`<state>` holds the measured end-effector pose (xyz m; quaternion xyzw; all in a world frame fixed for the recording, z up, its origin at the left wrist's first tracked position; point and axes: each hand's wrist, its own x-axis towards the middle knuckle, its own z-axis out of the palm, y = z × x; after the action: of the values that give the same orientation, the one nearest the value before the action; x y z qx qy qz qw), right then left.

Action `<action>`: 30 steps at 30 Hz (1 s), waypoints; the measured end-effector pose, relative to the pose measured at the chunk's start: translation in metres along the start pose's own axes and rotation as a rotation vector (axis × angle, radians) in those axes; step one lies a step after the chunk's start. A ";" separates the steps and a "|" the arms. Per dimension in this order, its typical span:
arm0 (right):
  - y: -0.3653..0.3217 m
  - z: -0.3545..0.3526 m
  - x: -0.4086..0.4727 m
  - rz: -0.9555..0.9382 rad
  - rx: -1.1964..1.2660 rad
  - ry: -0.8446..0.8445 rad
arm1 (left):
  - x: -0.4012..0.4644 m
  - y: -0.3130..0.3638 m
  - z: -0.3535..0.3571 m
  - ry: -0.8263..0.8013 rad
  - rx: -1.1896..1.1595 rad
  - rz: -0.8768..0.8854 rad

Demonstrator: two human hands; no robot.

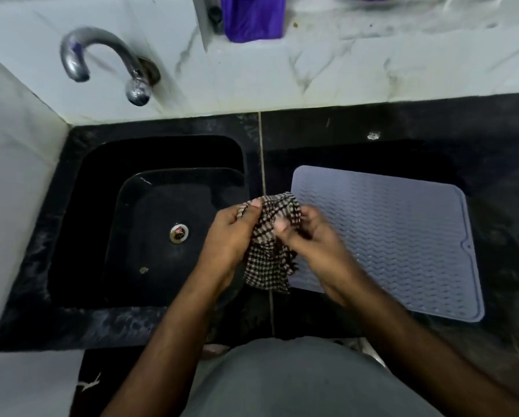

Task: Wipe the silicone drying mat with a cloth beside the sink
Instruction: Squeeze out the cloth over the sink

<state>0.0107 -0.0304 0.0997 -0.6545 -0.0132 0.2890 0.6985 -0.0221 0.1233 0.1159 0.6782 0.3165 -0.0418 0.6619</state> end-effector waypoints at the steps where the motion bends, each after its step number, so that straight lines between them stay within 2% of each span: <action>1: 0.002 -0.003 0.003 -0.041 -0.101 -0.012 | 0.000 0.002 -0.001 0.033 0.076 0.027; 6: -0.005 -0.029 0.017 -0.291 -0.656 -0.185 | -0.004 0.014 -0.011 0.189 0.458 0.125; 8: -0.013 -0.036 0.018 -0.435 -0.824 -0.151 | -0.011 0.020 -0.017 0.282 0.682 0.168; 10: -0.018 -0.039 0.019 -0.554 -0.880 -0.100 | -0.020 0.029 -0.018 0.330 0.754 0.195; 16: -0.019 -0.038 0.022 -0.675 -0.765 -0.134 | -0.033 0.045 -0.016 0.143 0.218 0.038; 19: -0.017 -0.032 0.017 -0.619 -0.543 -0.125 | -0.040 0.051 -0.014 0.057 -0.073 0.005; 22: -0.015 -0.028 0.016 -0.613 -0.377 -0.077 | -0.044 0.054 -0.009 0.095 -0.162 0.028; 26: -0.021 -0.030 0.018 -0.766 -0.585 0.007 | -0.045 0.054 -0.002 0.121 -0.186 0.075; 30: -0.031 -0.029 0.024 -0.810 -0.625 0.030 | -0.046 0.054 -0.001 0.104 -0.190 0.105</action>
<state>0.0547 -0.0459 0.1153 -0.7786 -0.3414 -0.0321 0.5256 -0.0329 0.1116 0.1847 0.6294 0.3171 0.0586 0.7071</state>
